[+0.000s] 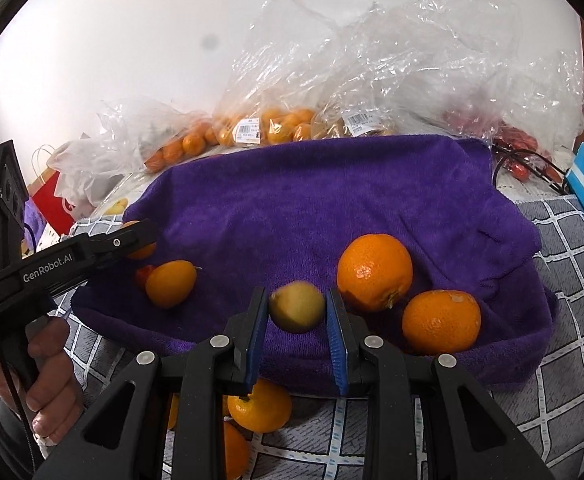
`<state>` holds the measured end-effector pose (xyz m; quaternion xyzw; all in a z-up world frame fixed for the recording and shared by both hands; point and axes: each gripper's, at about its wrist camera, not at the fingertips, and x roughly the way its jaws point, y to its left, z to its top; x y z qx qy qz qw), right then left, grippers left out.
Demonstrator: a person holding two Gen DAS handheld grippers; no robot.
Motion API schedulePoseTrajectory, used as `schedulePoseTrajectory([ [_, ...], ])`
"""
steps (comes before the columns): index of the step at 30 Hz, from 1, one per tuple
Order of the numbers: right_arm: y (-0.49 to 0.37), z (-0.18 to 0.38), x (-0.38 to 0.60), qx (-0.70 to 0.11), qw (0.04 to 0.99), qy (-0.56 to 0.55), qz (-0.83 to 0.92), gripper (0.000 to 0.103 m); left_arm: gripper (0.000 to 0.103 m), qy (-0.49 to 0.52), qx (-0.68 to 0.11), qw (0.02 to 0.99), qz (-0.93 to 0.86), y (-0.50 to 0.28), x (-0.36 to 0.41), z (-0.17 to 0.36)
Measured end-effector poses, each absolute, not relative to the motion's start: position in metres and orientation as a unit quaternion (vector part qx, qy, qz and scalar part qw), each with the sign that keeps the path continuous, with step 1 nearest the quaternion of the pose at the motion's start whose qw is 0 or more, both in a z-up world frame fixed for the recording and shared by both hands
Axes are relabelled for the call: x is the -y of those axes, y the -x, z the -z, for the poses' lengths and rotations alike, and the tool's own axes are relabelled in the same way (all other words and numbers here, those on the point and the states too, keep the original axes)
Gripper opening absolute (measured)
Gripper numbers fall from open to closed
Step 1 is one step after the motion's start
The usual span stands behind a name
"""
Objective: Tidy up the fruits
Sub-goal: 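Carry the pear and orange over the purple towel, then lower the pear and orange onto the towel and open both grippers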
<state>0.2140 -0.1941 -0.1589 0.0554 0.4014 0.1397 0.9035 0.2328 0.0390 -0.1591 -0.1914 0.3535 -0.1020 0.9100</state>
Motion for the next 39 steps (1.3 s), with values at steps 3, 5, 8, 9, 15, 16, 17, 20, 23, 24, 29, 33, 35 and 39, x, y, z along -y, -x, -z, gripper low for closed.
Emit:
schedulePoseTrajectory([
  [3,-0.213,0.158,0.195,-0.398,0.905,-0.057,-0.138,0.036,0.034,0.186,-0.354,0.911,0.102,-0.232,-0.037,0.158],
  [5,-0.213,0.158,0.196,-0.397,0.905,-0.06,-0.138,0.039,0.034,0.185,-0.354,0.911,0.104,-0.232,-0.036,0.158],
  [8,-0.212,0.158,0.198,-0.396,0.906,-0.062,-0.135,0.041,0.034,0.181,-0.354,0.912,0.102,-0.233,-0.034,0.158],
  [9,-0.212,0.157,0.198,-0.394,0.907,-0.062,-0.135,0.042,0.034,0.181,-0.354,0.912,0.102,-0.233,-0.035,0.158],
  [15,-0.209,0.155,0.197,-0.39,0.909,-0.056,-0.135,0.051,0.037,0.185,-0.352,0.912,0.102,-0.232,-0.034,0.157],
  [16,-0.208,0.155,0.197,-0.39,0.909,-0.055,-0.133,0.051,0.043,0.186,-0.349,0.912,0.104,-0.23,-0.035,0.157],
  [17,-0.207,0.155,0.196,-0.39,0.91,-0.053,-0.131,0.051,0.05,0.185,-0.345,0.914,0.105,-0.229,-0.034,0.155],
  [20,-0.204,0.153,0.196,-0.38,0.915,-0.053,-0.127,0.055,0.052,0.175,-0.332,0.921,0.101,-0.224,-0.032,0.151],
  [23,-0.202,0.151,0.196,-0.373,0.919,-0.047,-0.118,0.056,0.054,0.17,-0.33,0.923,0.101,-0.221,-0.029,0.149],
  [24,-0.202,0.151,0.196,-0.372,0.92,-0.045,-0.116,0.056,0.054,0.169,-0.33,0.923,0.1,-0.22,-0.028,0.148],
  [29,-0.198,0.146,0.197,-0.353,0.928,-0.04,-0.107,0.056,0.054,0.172,-0.311,0.93,0.087,-0.21,-0.027,0.142],
  [33,-0.192,0.133,0.204,-0.328,0.939,-0.044,-0.096,0.056,0.054,0.166,-0.297,0.937,0.082,-0.2,-0.027,0.136],
  [35,-0.19,0.128,0.207,-0.334,0.937,-0.052,-0.09,0.056,0.054,0.15,-0.293,0.942,0.073,-0.195,-0.026,0.132],
  [39,-0.175,0.113,0.212,-0.345,0.933,-0.062,-0.084,0.056,0.054,0.125,-0.287,0.947,0.076,-0.185,-0.025,0.118],
])
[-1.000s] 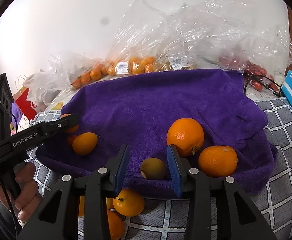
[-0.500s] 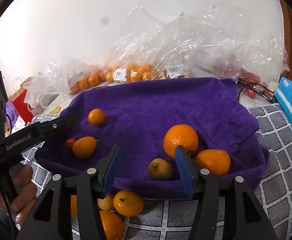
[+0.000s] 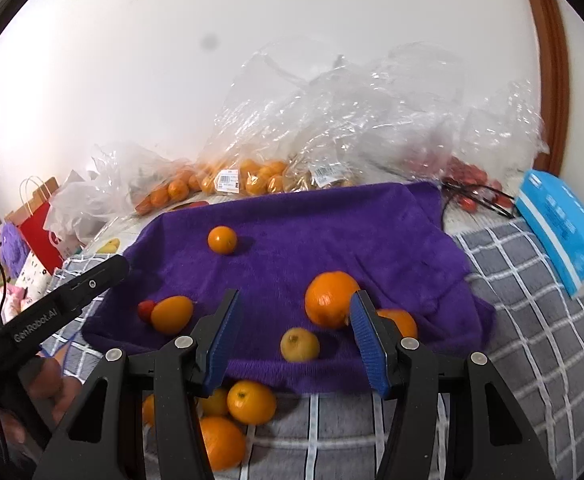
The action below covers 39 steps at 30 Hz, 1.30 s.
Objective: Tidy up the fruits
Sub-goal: 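Withdraw both open grippers from the towel toward the remaining fruit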
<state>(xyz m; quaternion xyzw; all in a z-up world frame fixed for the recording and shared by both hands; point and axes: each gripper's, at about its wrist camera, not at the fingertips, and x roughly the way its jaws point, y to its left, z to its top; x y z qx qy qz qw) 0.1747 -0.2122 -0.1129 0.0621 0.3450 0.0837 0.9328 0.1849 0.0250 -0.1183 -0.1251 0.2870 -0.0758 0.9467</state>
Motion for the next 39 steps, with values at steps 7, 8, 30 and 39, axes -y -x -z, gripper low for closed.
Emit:
schedulePoseTrajectory([
  [7,-0.139,0.095,0.211,-0.353,0.931,-0.053,-0.071,0.056,0.063,0.093,-0.317,0.94,0.088,-0.148,-0.036,0.112],
  [8,-0.134,0.095,0.21,-0.354,0.931,-0.051,-0.072,0.056,0.063,0.091,-0.324,0.938,0.083,-0.141,-0.04,0.116],
  [30,-0.097,0.142,0.179,-0.412,0.903,-0.055,-0.107,0.051,0.063,0.071,-0.419,0.905,0.031,-0.115,-0.073,0.175],
  [39,-0.115,0.158,0.156,-0.433,0.894,-0.012,-0.116,0.051,0.064,0.109,-0.409,0.905,0.049,-0.113,-0.083,0.175],
])
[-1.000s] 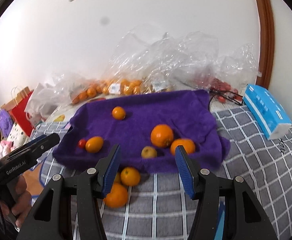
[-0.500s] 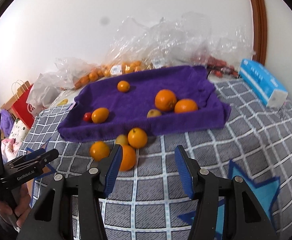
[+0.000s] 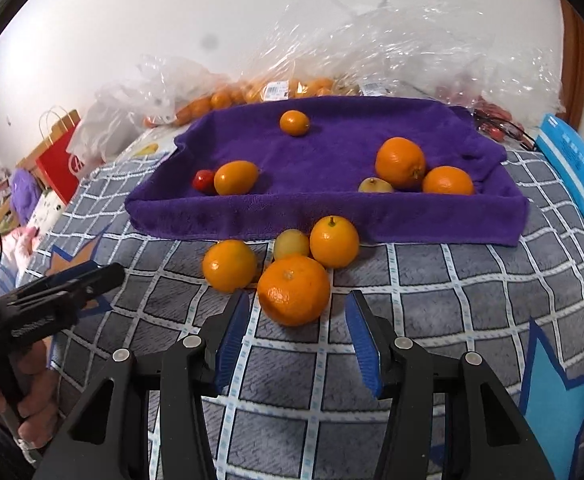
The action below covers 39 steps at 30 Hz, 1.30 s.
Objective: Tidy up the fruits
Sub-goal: 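Withdraw both open grippers from the towel toward the remaining fruit, then grasp another large orange with the right gripper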
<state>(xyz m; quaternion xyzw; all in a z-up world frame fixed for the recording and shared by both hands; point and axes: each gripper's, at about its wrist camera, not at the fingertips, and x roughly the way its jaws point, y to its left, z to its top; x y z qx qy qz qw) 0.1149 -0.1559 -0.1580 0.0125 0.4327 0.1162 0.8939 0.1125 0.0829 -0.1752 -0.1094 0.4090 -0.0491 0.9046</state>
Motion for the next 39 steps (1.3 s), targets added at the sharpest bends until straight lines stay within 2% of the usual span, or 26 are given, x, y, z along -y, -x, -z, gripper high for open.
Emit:
schedulePoseTrajectory([
  [13,-0.128,0.174,0.139,-0.444,0.889,0.04,-0.104,0.051,0.067,0.091,-0.415,0.904,0.046,-0.115,-0.077,0.175],
  [24,-0.129,0.174,0.145,-0.444,0.889,0.019,-0.108,0.051,0.068,0.126,-0.407,0.902,0.063,-0.114,-0.087,0.175],
  [39,-0.13,0.174,0.141,-0.446,0.889,0.039,-0.098,0.049,0.069,0.119,-0.409,0.903,0.06,-0.114,-0.085,0.175],
])
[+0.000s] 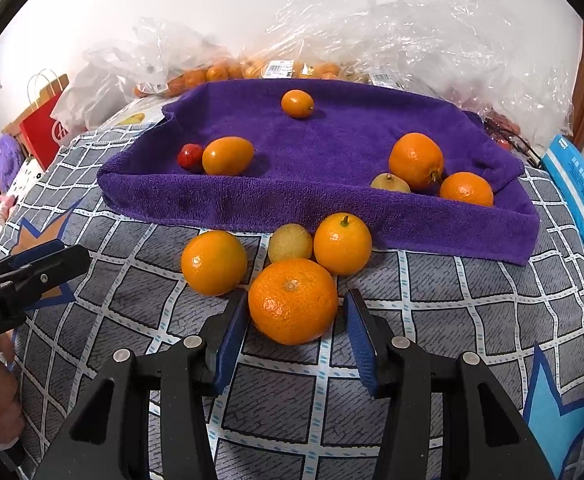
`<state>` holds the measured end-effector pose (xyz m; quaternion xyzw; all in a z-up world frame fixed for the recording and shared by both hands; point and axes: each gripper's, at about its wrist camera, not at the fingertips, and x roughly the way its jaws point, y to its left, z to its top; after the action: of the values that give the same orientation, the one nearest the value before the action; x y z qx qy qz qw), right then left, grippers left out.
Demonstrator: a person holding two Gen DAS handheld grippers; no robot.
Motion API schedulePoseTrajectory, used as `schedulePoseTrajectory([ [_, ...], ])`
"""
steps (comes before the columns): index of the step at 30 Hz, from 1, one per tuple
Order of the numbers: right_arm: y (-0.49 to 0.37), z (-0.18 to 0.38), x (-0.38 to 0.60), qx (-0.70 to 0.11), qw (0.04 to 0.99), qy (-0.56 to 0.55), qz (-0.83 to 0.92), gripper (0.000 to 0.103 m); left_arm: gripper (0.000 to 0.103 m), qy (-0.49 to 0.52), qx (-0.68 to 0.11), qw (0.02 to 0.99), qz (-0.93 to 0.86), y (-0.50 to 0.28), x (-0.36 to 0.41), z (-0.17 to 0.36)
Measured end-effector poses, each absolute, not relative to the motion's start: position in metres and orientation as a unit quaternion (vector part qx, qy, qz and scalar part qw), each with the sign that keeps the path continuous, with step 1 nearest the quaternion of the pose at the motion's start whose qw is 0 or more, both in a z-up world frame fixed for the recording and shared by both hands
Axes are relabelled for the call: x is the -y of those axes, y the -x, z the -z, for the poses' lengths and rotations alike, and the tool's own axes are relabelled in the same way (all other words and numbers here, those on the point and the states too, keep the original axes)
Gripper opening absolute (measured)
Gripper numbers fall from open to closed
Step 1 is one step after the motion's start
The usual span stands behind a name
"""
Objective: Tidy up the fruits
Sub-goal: 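Grasp another large orange with the right gripper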
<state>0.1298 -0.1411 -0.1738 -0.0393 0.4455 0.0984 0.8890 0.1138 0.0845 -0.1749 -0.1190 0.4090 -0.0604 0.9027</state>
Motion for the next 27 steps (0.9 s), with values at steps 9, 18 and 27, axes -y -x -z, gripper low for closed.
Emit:
schedulePoseTrajectory([
  [9,-0.125,0.172,0.144,-0.442,0.89,0.028,-0.109,0.041,0.069,0.11,-0.41,0.904,0.058,-0.113,-0.082,0.174],
  [18,-0.105,0.161,0.154,-0.418,0.902,0.045,-0.104,0.041,0.069,0.076,-0.417,0.904,0.054,-0.109,-0.073,0.17],
  [27,-0.094,0.159,0.204,-0.402,0.913,0.038,-0.054,0.041,0.069,0.08,-0.427,0.897,0.082,-0.11,-0.049,0.164],
])
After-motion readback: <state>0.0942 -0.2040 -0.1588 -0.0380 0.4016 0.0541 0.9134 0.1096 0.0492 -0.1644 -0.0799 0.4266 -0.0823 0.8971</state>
